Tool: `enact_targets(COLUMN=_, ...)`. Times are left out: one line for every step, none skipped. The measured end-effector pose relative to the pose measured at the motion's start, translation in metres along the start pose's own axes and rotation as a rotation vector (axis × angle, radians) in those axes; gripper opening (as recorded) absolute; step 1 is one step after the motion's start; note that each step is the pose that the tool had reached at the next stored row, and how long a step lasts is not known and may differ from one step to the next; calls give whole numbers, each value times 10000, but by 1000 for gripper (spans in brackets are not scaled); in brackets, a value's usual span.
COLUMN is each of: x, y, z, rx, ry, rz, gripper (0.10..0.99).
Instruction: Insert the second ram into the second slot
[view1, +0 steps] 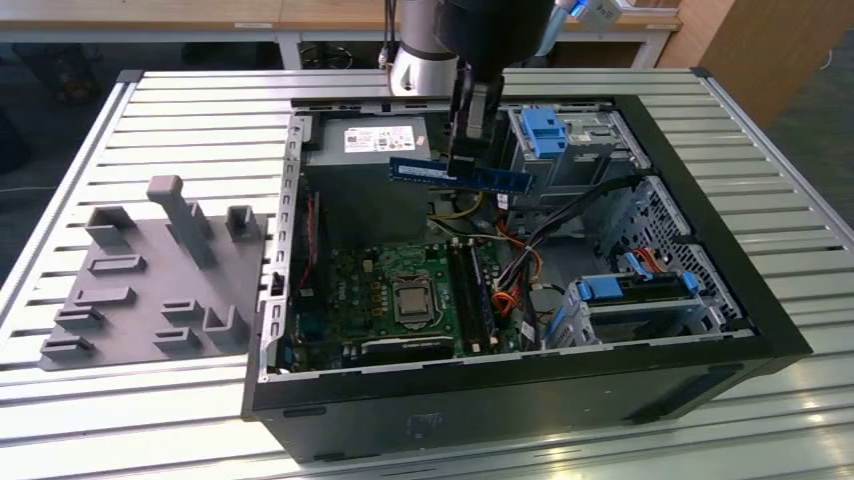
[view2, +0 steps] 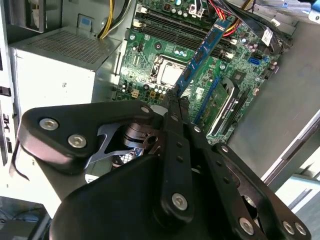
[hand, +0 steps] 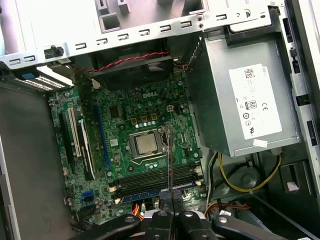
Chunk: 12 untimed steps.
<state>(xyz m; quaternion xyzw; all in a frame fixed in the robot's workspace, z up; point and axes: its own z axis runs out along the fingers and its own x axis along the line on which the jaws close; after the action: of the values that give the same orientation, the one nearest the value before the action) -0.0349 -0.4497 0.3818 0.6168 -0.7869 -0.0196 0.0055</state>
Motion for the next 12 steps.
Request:
enact_targets(x=0, y=0, z=0, rx=1, ry=-3, rz=58, gripper=118)
enact_targets(x=0, y=0, z=0, rx=2, ry=-4, rz=108, gripper=118)
enact_targets(x=0, y=0, z=0, rx=2, ry=-6, rz=156, gripper=118)
enact_targets(x=0, y=0, z=0, rx=3, ry=-8, rz=203, gripper=118)
enact_targets(x=0, y=0, z=0, rx=4, ry=-10, rz=250, gripper=118)
enact_targets(x=0, y=0, z=0, rx=5, ry=-11, rz=297, gripper=118)
enact_targets(x=0, y=0, z=0, rx=5, ry=-14, rz=344, gripper=118)
enact_targets(x=0, y=0, z=0, rx=6, ry=-15, rz=395, gripper=118)
enact_targets(x=0, y=0, z=0, rx=7, ry=-16, rz=444, gripper=118)
enact_targets(x=0, y=0, z=0, rx=7, ry=-18, rz=490, gripper=118)
enact_targets(x=0, y=0, z=0, rx=8, ry=-20, rz=537, gripper=118)
enact_targets(x=0, y=0, z=0, rx=9, ry=-22, rz=583, gripper=118)
